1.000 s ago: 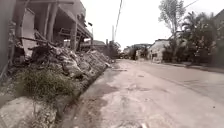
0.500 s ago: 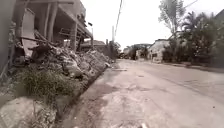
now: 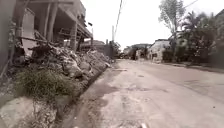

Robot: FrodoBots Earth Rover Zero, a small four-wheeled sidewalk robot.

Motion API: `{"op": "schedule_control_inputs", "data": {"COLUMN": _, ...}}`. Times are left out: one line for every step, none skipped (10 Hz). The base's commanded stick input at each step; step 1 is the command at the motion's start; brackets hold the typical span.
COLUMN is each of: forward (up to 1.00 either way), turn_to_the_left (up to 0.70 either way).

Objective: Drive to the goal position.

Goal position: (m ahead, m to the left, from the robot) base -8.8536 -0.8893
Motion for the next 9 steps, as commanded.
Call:
{"op": "schedule_control_inputs", "data": {"forward": 0.06, "turn_to_the_left": 0.0}}
{"op": "schedule_control_inputs", "data": {"forward": 0.06, "turn_to_the_left": 0.0}}
{"op": "schedule_control_inputs", "data": {"forward": 0.06, "turn_to_the_left": 0.0}}
{"op": "schedule_control_inputs", "data": {"forward": 0.06, "turn_to_the_left": 0.0}}
{"op": "schedule_control_inputs", "data": {"forward": 0.06, "turn_to_the_left": 0.0}}
{"op": "schedule_control_inputs", "data": {"forward": 0.06, "turn_to_the_left": 0.0}}
{"op": "schedule_control_inputs", "data": {"forward": 0.06, "turn_to_the_left": 0.0}}
{"op": "schedule_control_inputs", "data": {"forward": 0.06, "turn_to_the_left": 0.0}}
{"op": "schedule_control_inputs", "data": {"forward": 0.06, "turn_to_the_left": 0.0}}
